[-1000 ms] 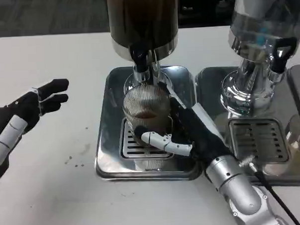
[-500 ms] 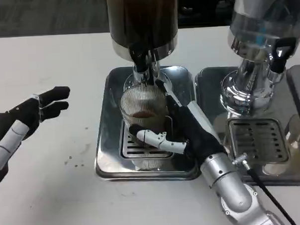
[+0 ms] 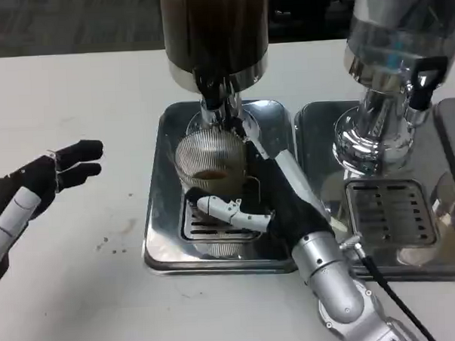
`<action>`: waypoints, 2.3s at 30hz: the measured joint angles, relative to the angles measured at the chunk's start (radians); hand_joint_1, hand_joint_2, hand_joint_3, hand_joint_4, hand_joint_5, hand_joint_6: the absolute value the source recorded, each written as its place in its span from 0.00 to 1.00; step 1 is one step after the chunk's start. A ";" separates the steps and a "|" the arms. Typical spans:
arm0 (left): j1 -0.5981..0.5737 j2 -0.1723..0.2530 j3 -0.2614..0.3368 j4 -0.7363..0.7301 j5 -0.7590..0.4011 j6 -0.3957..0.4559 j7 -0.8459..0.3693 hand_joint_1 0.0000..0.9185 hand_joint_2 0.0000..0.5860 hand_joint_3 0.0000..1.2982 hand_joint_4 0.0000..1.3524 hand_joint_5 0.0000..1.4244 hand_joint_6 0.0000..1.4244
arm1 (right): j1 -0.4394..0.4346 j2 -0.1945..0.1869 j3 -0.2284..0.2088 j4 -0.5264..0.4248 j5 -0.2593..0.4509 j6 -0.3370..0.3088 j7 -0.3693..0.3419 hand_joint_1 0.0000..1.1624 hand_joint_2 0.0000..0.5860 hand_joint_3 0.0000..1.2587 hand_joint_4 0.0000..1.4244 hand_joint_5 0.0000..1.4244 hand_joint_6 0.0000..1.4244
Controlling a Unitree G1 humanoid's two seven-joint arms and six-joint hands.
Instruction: Grasp the cup under the faucet to collect the drink, then remove the cup.
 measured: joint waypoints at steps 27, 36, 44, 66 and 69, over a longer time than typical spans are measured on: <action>0.017 0.006 0.001 0.000 0.002 0.003 0.013 0.00 0.24 0.24 0.16 0.15 0.13 | 0.038 0.026 0.064 0.017 -0.111 -0.038 -0.276 0.62 0.34 0.31 0.30 0.39 0.55; 0.020 0.006 0.001 0.000 0.002 0.011 0.015 0.00 0.24 0.24 0.16 0.15 0.13 | 0.057 0.039 0.071 0.046 -0.138 -0.073 -0.372 0.63 0.35 0.42 0.43 0.53 0.69; 0.019 0.007 0.000 0.001 0.006 0.015 0.015 0.00 0.24 0.24 0.16 0.15 0.13 | 0.090 0.032 0.068 0.051 -0.153 -0.114 -0.473 0.68 0.39 0.53 0.53 0.64 0.79; 0.006 0.003 -0.031 0.033 0.038 0.015 0.014 0.00 0.25 0.24 0.16 0.16 0.14 | 0.141 -0.009 0.053 -0.004 -0.111 -0.203 -0.378 0.93 0.24 0.68 0.63 0.72 0.88; 0.004 0.003 -0.036 0.033 0.039 0.008 0.014 0.00 0.25 0.24 0.16 0.16 0.14 | 0.159 -0.017 0.047 -0.025 -0.108 -0.202 -0.352 0.93 0.24 0.70 0.64 0.73 0.88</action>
